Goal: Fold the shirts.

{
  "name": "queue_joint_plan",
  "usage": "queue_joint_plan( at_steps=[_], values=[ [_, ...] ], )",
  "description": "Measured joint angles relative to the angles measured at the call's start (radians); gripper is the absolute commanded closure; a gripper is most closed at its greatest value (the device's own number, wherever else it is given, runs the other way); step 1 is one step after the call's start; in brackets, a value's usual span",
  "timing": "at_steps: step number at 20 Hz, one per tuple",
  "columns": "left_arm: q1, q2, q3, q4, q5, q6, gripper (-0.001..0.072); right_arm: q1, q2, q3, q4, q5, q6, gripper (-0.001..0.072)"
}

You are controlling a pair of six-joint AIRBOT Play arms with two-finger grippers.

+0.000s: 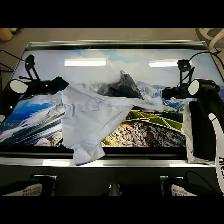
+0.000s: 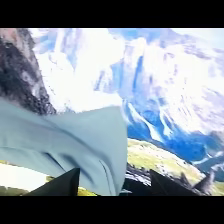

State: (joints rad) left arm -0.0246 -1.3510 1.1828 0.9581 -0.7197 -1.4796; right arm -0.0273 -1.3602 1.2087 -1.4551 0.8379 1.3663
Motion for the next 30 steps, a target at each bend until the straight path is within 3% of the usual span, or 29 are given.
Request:
queue_joint_plan(
  at_steps=[2,6,7,10,17,26,27,28,29,30],
  values=[
    [0.034,-0.021,0.008,0.027,-0.082,-0.002,0.0072,0.000,-0.011,0.006,0.102,0.035,-0.124,0.0050],
    [0.140,0.006,-0.021,0.085,-0.349,0.005,0.0072,0.002,-0.041,0.006,0.370,0.241,-0.367,0.0046],
    [0.157,0.025,-0.050,0.091,-0.407,0.014,0.0072,0.005,-0.058,-0.001,0.438,0.282,-0.409,-0.0002],
    [0.184,0.103,-0.210,0.102,-0.510,0.030,0.0070,0.026,-0.133,-0.015,0.568,0.359,-0.481,-0.0003],
    [0.193,0.183,-0.513,0.097,-0.538,0.068,0.0071,0.142,-0.275,-0.024,0.672,0.380,-0.488,-0.0003],
    [0.131,0.188,-0.619,0.043,-0.402,0.066,0.0113,0.237,-0.318,-0.024,0.680,0.253,-0.370,0.0005],
    [0.120,0.189,-0.621,0.037,-0.375,0.064,0.0174,0.251,-0.320,-0.024,0.680,0.235,-0.356,0.0022],
    [0.110,0.188,-0.623,0.030,-0.338,0.062,0.0432,0.264,-0.322,-0.024,0.679,0.211,-0.341,0.0046],
    [0.104,0.185,-0.626,0.026,-0.304,0.063,0.0626,0.278,-0.322,-0.024,0.679,0.185,-0.321,0.0060],
    [0.098,0.184,-0.626,0.028,-0.285,0.063,0.0676,0.294,-0.324,-0.024,0.679,0.159,-0.301,0.0156]
  ],
)
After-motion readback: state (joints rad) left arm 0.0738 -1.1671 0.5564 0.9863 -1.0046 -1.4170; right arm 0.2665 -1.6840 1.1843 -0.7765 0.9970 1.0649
